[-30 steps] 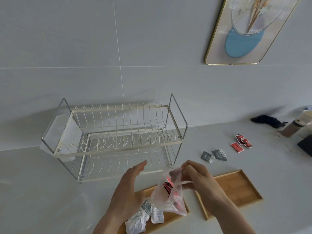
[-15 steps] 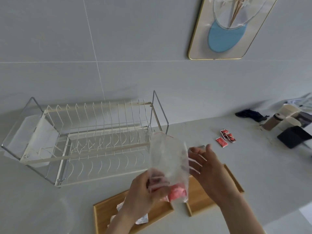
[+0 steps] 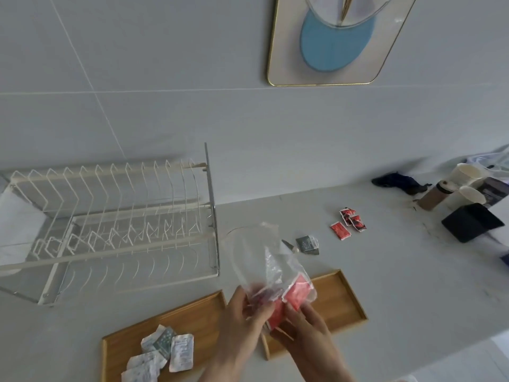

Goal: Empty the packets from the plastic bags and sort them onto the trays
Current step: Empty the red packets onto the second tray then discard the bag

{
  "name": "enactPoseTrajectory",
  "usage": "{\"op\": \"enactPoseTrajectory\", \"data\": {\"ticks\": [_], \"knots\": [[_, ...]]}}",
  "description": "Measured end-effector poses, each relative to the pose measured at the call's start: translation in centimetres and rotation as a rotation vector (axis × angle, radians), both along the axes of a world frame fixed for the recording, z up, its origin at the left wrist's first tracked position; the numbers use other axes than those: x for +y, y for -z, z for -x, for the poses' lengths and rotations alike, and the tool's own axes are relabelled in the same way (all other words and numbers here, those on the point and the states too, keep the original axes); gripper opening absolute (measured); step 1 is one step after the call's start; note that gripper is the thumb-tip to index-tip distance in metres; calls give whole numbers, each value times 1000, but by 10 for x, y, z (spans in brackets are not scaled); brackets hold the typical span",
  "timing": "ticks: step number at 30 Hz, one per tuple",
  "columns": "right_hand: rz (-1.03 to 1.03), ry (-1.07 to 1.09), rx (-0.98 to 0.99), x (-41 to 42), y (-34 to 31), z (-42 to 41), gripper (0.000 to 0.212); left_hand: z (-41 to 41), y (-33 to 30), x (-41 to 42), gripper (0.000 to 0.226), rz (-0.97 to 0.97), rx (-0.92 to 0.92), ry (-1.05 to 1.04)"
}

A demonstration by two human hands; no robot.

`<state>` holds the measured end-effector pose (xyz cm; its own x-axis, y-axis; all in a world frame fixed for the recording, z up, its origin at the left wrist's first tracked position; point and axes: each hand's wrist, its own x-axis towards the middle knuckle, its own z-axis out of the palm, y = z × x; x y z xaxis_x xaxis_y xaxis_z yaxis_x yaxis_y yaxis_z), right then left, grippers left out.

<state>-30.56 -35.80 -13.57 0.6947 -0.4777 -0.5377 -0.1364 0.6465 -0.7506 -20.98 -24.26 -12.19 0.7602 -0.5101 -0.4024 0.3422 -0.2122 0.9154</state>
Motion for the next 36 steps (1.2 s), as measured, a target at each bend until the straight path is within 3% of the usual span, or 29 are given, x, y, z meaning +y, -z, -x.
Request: {"op": "enactPoseTrajectory", "data": {"ticks": [4,7,10,13,19,21,24,29,33,36], "knots": [[-30,67,103,-51,10,20,28,2,6,-14,52,-119,-82,-68],[63,34,196,-95,15,31,24,-4,7,-25,49,-247,-308,-94],[250,-141,278,-135,9,34,24,-10,8,-45,52,-318,-563,-42],[457,-389,321,-170,-1,31,14,-15,6,-77,52,-352,-696,93],[937,-814,311,-218,-15,18,16,-10,17,-144,73,-371,-589,435],[1061,-861,297,-224,-13,14,24,-3,27,-157,62,-374,-561,464],[1178,-774,307,-228,-4,15,34,5,39,-168,28,-395,-583,350],[1255,-585,288,-233,8,21,15,14,40,-171,5,-361,-521,252],[1295,-570,254,-232,14,24,8,16,43,-174,14,-349,-488,191],[1320,-581,209,-232,16,25,9,16,48,-173,3,-361,-460,208]]}}
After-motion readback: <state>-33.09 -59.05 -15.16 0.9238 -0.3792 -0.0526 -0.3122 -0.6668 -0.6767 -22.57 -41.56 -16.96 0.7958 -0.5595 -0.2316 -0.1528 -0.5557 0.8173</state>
